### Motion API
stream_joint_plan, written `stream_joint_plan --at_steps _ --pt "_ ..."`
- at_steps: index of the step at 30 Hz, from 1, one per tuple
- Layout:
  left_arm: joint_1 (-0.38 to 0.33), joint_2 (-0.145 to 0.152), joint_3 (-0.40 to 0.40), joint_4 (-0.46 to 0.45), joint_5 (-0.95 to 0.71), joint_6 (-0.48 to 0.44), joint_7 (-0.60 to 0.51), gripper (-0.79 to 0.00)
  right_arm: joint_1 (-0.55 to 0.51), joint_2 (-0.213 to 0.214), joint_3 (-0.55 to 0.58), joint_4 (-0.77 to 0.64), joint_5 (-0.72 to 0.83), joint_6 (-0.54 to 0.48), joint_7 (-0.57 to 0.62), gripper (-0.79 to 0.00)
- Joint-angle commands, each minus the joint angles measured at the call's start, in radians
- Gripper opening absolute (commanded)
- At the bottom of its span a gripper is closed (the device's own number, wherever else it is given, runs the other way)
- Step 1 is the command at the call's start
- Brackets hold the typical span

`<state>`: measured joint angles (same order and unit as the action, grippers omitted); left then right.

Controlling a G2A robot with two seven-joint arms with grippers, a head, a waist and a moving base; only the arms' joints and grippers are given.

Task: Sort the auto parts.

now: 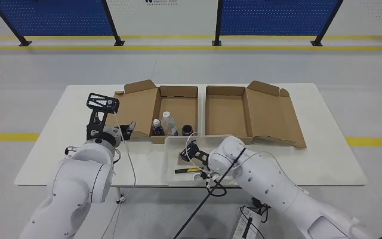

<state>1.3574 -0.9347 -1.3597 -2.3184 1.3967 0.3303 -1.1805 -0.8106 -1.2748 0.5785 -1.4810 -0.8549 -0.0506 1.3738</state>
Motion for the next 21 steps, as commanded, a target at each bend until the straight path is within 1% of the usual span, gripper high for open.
stream_joint_plan --at_steps 1,2,7,19,21 --pt "0.0 0.0 0.0 0.0 0.0 0.0 0.0 0.0 0.0 -0.002 0.0 0.003 0.002 -0.002 -0.001 -0.517" --pt "0.0 0.0 0.0 0.0 0.0 0.0 0.0 0.0 0.001 -0.003 0.001 0.005 0.002 -0.004 0.0 -0.57" --pt "0.0 0.0 0.0 0.0 0.0 0.0 0.0 0.0 -0.003 -0.008 -0.001 0.022 0.01 -0.016 -0.007 -0.539" --pt "0.0 0.0 0.0 0.0 0.0 0.0 0.0 0.0 0.002 -0.026 -0.017 0.063 0.019 -0.032 -0.021 -0.548" --pt "0.0 0.0 0.0 0.0 0.0 0.0 0.0 0.0 0.002 -0.029 -0.018 0.069 0.019 -0.031 -0.021 -0.563"
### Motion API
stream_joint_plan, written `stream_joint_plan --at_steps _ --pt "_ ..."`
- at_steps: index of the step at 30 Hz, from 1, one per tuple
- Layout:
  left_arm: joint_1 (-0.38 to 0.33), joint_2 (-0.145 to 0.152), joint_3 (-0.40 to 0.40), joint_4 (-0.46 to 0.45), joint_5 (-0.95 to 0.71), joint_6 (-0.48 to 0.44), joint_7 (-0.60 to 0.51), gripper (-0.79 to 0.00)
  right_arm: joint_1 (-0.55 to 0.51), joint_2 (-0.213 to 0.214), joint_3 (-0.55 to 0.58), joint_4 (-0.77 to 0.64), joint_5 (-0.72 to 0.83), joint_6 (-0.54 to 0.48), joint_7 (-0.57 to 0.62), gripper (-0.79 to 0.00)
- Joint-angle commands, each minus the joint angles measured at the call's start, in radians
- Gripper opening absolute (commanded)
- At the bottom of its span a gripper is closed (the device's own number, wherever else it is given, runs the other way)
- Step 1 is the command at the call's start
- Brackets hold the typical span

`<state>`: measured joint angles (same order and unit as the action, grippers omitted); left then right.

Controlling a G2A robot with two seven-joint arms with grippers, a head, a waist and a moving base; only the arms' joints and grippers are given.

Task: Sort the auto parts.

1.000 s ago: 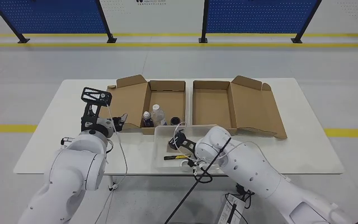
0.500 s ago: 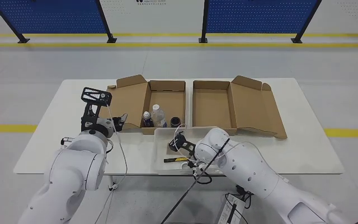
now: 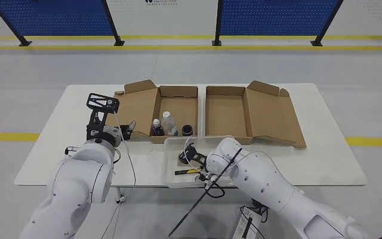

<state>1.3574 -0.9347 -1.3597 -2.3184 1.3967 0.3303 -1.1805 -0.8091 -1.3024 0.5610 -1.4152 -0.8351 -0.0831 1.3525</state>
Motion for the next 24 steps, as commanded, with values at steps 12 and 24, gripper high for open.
stream_joint_plan --at_steps 12,24 --pt "0.0 0.0 0.0 0.0 0.0 0.0 0.0 0.0 -0.01 0.008 0.045 0.036 -0.017 0.005 0.0 -0.517" --pt "0.0 0.0 0.0 0.0 0.0 0.0 0.0 0.0 -0.013 -0.006 0.022 0.024 -0.022 -0.018 -0.001 -0.536"
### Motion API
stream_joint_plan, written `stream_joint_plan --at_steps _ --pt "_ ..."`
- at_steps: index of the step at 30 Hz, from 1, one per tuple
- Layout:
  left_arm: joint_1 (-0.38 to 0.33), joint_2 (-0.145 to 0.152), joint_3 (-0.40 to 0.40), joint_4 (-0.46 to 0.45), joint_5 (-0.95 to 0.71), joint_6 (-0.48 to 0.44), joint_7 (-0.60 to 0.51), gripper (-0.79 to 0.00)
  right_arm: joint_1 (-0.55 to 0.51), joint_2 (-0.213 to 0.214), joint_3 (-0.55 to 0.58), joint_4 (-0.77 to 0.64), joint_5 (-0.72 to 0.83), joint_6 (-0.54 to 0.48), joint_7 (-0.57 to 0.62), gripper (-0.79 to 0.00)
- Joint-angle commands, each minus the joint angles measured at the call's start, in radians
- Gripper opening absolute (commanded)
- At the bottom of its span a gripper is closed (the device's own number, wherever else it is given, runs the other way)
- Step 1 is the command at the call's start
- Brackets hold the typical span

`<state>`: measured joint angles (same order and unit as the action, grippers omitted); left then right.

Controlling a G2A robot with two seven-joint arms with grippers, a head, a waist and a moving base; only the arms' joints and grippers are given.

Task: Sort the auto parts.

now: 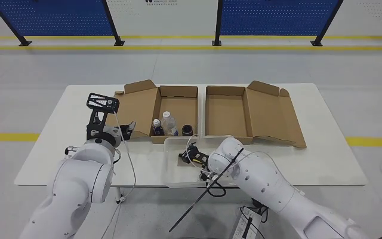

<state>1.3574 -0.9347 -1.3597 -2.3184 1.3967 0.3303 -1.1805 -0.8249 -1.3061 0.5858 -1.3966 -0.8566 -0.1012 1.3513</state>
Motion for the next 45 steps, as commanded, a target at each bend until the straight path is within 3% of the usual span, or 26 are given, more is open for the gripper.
stream_joint_plan --at_steps 1,24,25,26,27,37,45 --pt "0.0 0.0 0.0 0.0 0.0 0.0 0.0 0.0 0.005 -0.004 -0.005 0.01 0.0 0.0 -0.001 -0.536" --pt "0.0 0.0 0.0 0.0 0.0 0.0 0.0 0.0 -0.001 -0.014 0.008 0.031 -0.016 0.002 0.018 -0.582" --pt "0.0 0.0 0.0 0.0 0.0 0.0 0.0 0.0 -0.002 -0.014 0.008 0.032 -0.016 0.002 0.019 -0.594" --pt "0.0 0.0 0.0 0.0 0.0 0.0 0.0 0.0 -0.003 -0.014 0.009 0.032 -0.018 0.001 0.022 -0.665" --pt "0.0 0.0 0.0 0.0 0.0 0.0 0.0 0.0 -0.003 -0.014 0.009 0.031 -0.019 0.001 0.022 -0.785" --pt "0.0 0.0 0.0 0.0 0.0 0.0 0.0 0.0 -0.011 -0.011 0.034 0.007 -0.026 0.009 0.014 -0.785" --pt "0.0 0.0 0.0 0.0 0.0 0.0 0.0 0.0 -0.049 0.018 0.139 -0.083 -0.019 0.024 -0.036 -0.785"
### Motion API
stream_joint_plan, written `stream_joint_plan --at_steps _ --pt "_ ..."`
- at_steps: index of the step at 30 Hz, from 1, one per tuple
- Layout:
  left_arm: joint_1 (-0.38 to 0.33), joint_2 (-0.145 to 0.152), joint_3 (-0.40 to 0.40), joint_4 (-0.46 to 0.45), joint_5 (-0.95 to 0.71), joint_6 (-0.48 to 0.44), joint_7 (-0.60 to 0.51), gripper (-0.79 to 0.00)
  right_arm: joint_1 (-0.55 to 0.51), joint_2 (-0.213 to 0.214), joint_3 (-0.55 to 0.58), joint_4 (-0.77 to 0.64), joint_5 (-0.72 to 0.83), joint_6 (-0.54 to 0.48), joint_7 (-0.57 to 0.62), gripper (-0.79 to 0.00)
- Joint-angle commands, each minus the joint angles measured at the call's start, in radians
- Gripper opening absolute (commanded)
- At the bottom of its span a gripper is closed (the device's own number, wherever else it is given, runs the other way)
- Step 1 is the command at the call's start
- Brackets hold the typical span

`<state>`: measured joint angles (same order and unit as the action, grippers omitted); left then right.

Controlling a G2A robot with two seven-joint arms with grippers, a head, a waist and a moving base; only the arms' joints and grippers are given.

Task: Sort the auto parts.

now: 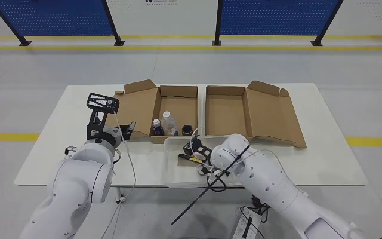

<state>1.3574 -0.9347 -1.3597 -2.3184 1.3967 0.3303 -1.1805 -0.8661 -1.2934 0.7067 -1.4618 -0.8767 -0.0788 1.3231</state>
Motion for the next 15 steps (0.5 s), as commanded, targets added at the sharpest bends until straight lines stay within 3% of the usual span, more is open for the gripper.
stream_joint_plan --at_steps 1,7,15 --pt "0.0 0.0 0.0 0.0 0.0 0.0 0.0 0.0 -0.019 0.01 0.041 -0.037 0.014 0.002 -0.025 -0.785" --pt "0.0 0.0 0.0 0.0 0.0 0.0 0.0 0.0 -0.107 0.044 0.188 -0.158 0.067 -0.001 -0.139 -0.785" --pt "0.0 0.0 0.0 0.0 0.0 0.0 0.0 0.0 -0.306 0.07 0.387 -0.228 0.361 -0.163 -0.493 -0.785"
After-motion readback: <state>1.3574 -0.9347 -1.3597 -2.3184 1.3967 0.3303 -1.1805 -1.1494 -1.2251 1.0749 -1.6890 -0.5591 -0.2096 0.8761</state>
